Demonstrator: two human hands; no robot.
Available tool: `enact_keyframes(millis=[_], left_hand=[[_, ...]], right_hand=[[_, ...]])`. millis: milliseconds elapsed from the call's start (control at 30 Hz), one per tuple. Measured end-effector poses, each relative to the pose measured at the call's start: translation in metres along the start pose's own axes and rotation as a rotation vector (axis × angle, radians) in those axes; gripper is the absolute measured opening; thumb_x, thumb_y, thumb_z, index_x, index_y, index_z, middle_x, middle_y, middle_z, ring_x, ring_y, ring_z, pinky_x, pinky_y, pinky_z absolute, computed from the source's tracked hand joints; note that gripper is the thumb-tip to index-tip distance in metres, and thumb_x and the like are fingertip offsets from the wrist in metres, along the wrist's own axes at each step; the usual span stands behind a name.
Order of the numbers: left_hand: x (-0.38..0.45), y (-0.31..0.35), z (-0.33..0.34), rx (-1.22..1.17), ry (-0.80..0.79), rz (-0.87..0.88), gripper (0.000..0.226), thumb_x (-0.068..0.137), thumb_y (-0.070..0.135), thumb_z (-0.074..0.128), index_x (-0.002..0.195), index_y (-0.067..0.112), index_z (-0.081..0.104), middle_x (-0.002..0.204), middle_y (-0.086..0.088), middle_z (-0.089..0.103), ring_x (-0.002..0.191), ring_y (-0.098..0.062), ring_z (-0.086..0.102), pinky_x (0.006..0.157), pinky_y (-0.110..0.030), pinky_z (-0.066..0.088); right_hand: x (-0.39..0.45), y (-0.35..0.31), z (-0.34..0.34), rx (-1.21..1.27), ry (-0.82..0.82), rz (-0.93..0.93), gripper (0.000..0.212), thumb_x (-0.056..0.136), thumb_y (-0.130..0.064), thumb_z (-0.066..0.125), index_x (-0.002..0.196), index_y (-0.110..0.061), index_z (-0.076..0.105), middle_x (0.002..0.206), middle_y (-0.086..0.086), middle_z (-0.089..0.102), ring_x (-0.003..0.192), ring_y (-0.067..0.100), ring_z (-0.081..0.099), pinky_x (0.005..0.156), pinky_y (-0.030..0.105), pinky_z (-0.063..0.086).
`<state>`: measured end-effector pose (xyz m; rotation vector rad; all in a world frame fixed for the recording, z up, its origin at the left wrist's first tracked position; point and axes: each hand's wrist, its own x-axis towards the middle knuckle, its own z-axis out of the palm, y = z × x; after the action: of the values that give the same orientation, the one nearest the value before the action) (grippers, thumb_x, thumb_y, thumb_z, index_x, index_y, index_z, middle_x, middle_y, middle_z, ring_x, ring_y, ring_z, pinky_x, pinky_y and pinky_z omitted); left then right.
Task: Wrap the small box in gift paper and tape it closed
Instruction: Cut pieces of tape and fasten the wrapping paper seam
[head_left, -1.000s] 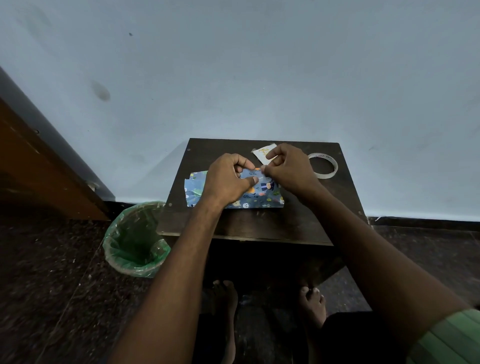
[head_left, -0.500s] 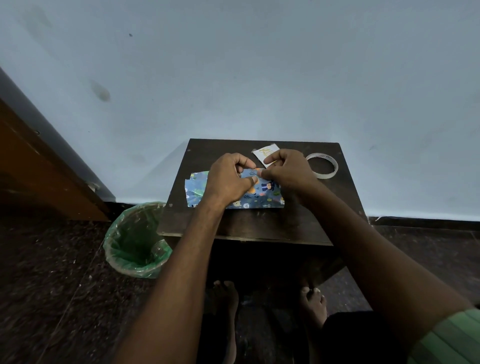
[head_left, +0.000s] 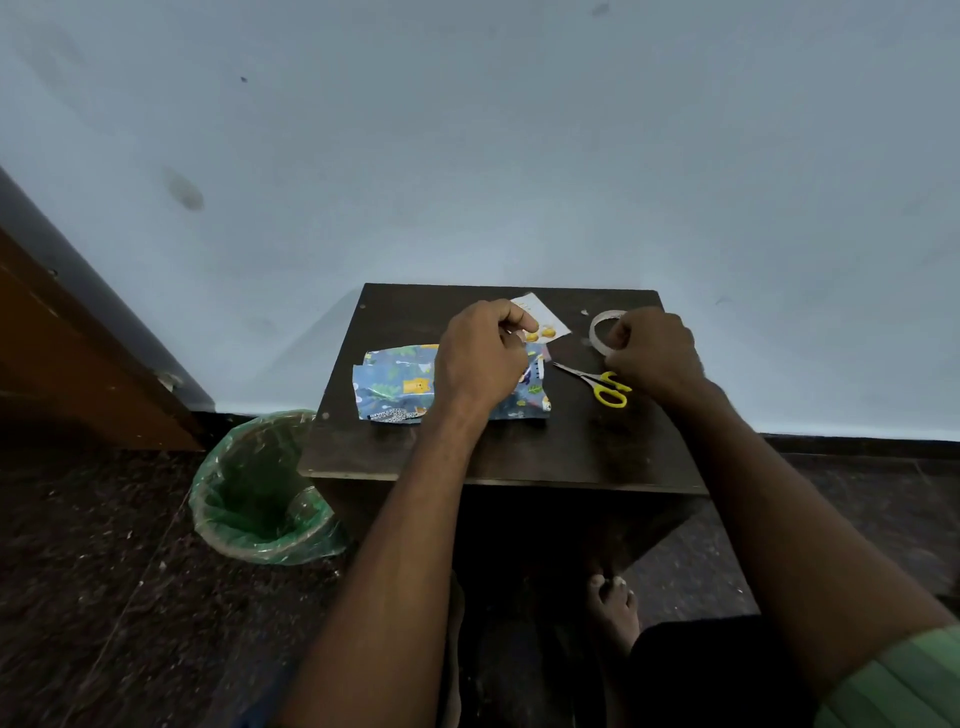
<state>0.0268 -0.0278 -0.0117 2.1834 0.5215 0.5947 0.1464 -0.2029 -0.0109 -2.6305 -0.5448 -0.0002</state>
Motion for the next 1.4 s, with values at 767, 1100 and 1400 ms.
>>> enact_keyframes(millis=[767,1100,1400], left_hand=[[-0.002,0.021,0.007,-0.412,-0.052,-0.073,0.04,0.094,0.008,0.076,0.133,0.019,0.071,0.113,0.002,0.077,0.077,-0.005,0.071,0.063,-0.016,0.054],[-0.003,0.023,-0.007,-0.705,-0.02,-0.151,0.016,0.096,0.012,0.075,0.111,0.015,0.082,0.096,0.002,0.08,0.088,-0.008,0.072,0.078,-0.026,0.057],[-0.003,0.022,-0.005,-0.706,0.004,-0.243,0.009,0.093,0.02,0.081,0.098,0.014,0.084,0.092,-0.005,0.081,0.087,-0.019,0.074,0.077,-0.039,0.062]], right_hand=[[-0.035,-0.04,-0.028,0.814,-0.106,0.031,0.012,0.084,-0.002,0.065,0.079,-0.007,0.074,0.071,0.011,0.071,0.065,0.019,0.064,0.066,0.036,0.057],[-0.044,-0.052,-0.022,1.102,-0.227,0.049,0.012,0.096,0.001,0.061,0.088,-0.001,0.069,0.09,0.019,0.071,0.087,0.026,0.074,0.079,0.034,0.063],[-0.047,-0.056,-0.008,0.672,0.018,-0.107,0.02,0.09,-0.03,0.078,0.08,-0.015,0.07,0.071,0.001,0.075,0.068,0.015,0.075,0.076,0.043,0.064]])
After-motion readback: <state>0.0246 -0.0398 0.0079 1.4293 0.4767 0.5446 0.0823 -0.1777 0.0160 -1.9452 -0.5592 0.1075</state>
